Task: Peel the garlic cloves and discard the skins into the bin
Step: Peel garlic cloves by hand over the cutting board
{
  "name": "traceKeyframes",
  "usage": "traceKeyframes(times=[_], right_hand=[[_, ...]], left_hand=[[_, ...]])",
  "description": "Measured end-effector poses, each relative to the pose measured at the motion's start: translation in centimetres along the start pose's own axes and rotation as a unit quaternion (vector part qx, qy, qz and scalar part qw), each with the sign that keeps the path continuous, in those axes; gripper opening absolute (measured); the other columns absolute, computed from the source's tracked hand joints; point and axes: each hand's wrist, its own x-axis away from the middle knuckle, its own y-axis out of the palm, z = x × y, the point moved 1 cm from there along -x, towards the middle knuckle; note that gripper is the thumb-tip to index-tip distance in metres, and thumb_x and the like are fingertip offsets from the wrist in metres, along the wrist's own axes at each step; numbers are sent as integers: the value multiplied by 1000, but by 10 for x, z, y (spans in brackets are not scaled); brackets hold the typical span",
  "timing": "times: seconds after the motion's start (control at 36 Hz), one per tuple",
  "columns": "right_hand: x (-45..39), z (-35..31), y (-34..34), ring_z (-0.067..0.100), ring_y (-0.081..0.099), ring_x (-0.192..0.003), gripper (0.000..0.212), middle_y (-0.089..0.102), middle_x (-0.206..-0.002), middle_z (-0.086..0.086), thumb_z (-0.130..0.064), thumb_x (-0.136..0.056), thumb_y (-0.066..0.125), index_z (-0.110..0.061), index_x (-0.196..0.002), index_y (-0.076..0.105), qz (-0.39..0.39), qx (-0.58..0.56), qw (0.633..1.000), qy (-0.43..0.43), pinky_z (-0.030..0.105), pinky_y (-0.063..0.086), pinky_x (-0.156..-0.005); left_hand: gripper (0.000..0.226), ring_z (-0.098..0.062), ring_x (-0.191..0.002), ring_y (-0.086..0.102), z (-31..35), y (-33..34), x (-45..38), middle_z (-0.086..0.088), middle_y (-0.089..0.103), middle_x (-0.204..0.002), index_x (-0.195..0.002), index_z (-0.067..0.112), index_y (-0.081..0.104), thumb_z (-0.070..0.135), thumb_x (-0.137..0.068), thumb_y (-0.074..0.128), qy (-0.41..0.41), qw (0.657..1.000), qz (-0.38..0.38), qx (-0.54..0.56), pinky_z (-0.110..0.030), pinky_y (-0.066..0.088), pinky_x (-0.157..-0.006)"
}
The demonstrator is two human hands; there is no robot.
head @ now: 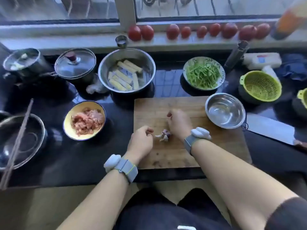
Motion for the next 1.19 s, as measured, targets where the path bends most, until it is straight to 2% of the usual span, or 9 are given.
traceKeyframes(times=[0.22, 0.31, 0.39, 0.47, 0.58, 0.67, 0.81, 0.97, 1.19], right_hand=[[-10, 7, -6, 36, 58, -93, 4, 60, -101, 12, -15, -92, 64, -11, -93, 64, -21, 18, 998, -49, 41, 48, -78], [-6, 11, -23, 29, 61, -86, 11, 67, -93, 10, -17, -96, 63, -7, -92, 64, -53, -79, 995, 6, 38, 49, -77], [15, 16, -55, 19, 60, -62, 11, 66, -73, 9, -6, -96, 64, 4, -91, 65, -109, -336, 933, 71, 29, 56, -60], [37, 25, -76, 20, 62, -65, 11, 66, -76, 14, 2, -95, 63, 10, -100, 68, -170, -517, 833, 99, 29, 56, -62], [50, 42, -93, 21, 65, -69, 10, 70, -80, 19, 3, -95, 63, 7, -100, 70, -206, -568, 790, 108, 29, 58, -68], [56, 55, -109, 21, 65, -67, 8, 69, -78, 19, 5, -94, 62, 9, -101, 67, -219, -589, 770, 109, 28, 59, -66], [62, 60, -115, 23, 64, -66, 4, 68, -76, 19, 5, -93, 65, 5, -97, 65, -235, -599, 758, 104, 30, 58, -67], [65, 53, -114, 22, 63, -68, 8, 67, -76, 17, 3, -93, 65, 9, -98, 68, -230, -605, 753, 121, 29, 58, -67], [60, 43, -116, 18, 62, -66, 11, 65, -79, 14, -8, -98, 63, 2, -96, 68, -240, -588, 762, 125, 30, 57, -64]], left_hand=[[27, -14, -92, 67, 8, -3, -5, 12, 72, -95, -99, 30, 70, 18, -92, 48, -19, 999, 3, 42, -30, 56, -84], [24, -10, -88, 67, 25, 1, 5, 12, 72, -92, -94, 29, 71, 13, -94, 52, -3, 995, 44, 84, -16, 50, -77], [18, 1, -78, 65, 58, 11, 21, 8, 73, -87, -96, 21, 72, 9, -96, 58, 31, 986, 82, 140, -6, 44, -69], [13, -6, -66, 63, 82, 27, 28, 0, 72, -78, -99, 17, 74, 9, -96, 63, 34, 966, 58, 250, -17, 49, -63], [11, -16, -71, 66, 101, 44, 33, -12, 74, -83, -101, 4, 74, 2, -93, 66, -2, 940, 51, 336, -23, 56, -63], [9, -17, -72, 65, 109, 53, 39, -11, 74, -81, -94, 3, 75, 0, -91, 67, 1, 938, 46, 344, -25, 56, -67], [6, -22, -73, 66, 113, 56, 45, -14, 73, -80, -88, 1, 73, -2, -89, 69, 1, 911, 10, 412, -36, 57, -77], [6, -24, -66, 63, 115, 49, 42, -15, 66, -73, -86, 3, 67, 1, -91, 66, -10, 900, -33, 435, -42, 53, -77], [4, -27, -66, 62, 116, 41, 33, -16, 64, -74, -89, 6, 64, 5, -92, 65, -21, 877, -69, 475, -39, 52, -72]])
